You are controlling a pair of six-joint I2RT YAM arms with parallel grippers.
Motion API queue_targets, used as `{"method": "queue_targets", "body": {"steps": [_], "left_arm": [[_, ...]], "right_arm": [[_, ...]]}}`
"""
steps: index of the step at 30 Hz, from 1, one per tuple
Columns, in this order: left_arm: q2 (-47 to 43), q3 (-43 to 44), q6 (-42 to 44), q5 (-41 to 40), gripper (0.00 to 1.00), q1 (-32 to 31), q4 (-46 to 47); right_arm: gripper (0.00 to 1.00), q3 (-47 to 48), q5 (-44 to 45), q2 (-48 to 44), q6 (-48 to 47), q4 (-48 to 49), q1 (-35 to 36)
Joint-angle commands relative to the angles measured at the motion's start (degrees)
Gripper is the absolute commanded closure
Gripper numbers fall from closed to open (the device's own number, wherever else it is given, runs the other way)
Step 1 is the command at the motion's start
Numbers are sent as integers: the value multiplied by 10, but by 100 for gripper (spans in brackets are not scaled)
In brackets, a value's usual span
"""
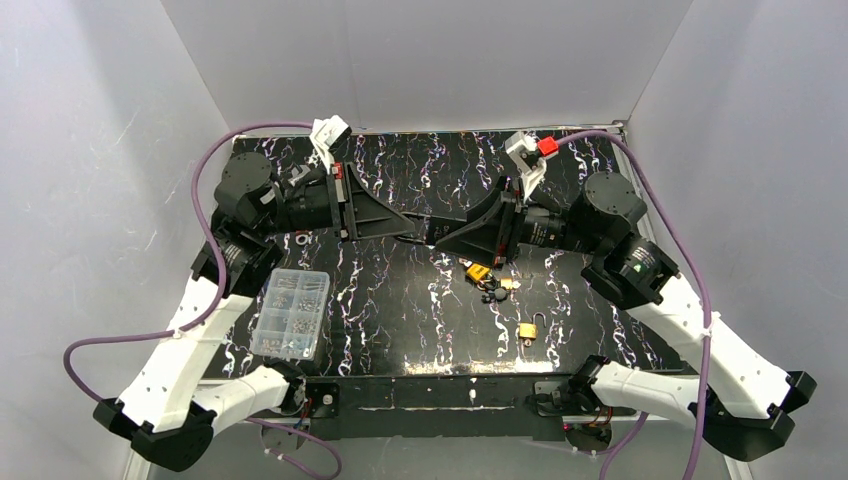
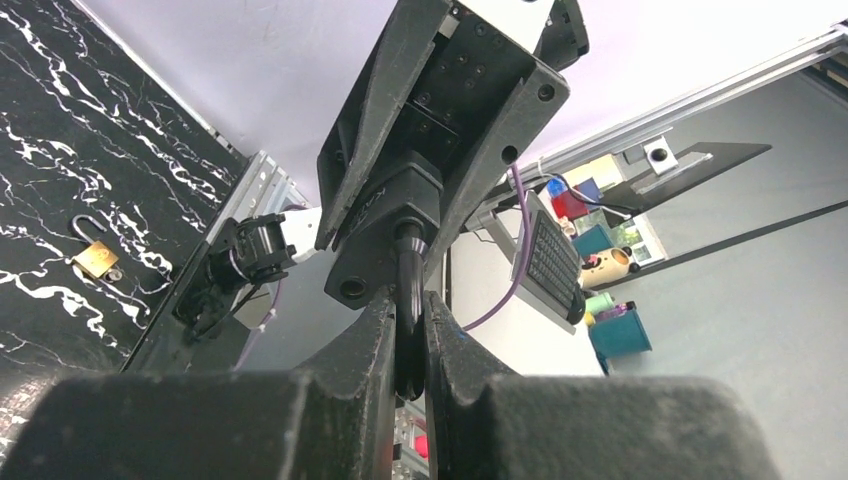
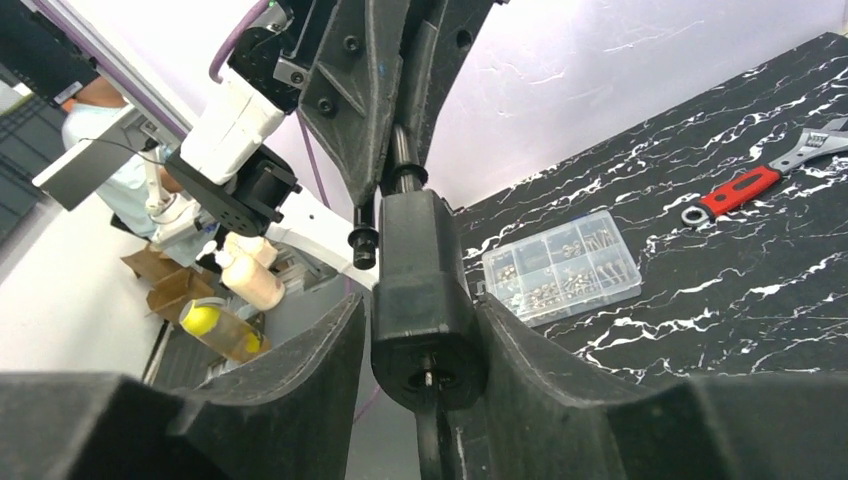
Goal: Lock with the key
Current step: Lock the lock.
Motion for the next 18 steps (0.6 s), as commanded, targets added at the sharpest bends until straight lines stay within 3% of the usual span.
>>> {"method": "queue_targets", "body": {"steps": [1, 3, 9, 12, 16, 18], "left_arm": [[2, -5, 26, 2, 100, -1, 23], [8, -8, 28, 0, 100, -1, 23], [-7, -23, 60, -35, 100, -1, 3], [-5, -3, 118, -49, 100, -1, -70], [-8, 9, 159, -47, 81, -1, -116], [-9, 10, 165, -37, 80, -1, -123]], "right_arm": [[45, -17, -5, -22, 43, 64, 1], [43, -20, -6, -18, 57, 85, 1], [99, -18, 11, -14, 95, 99, 0], [99, -6, 4, -8, 98, 85, -5], [99, 6, -26, 0, 102, 80, -11], [99, 8, -41, 2, 102, 79, -13]]}}
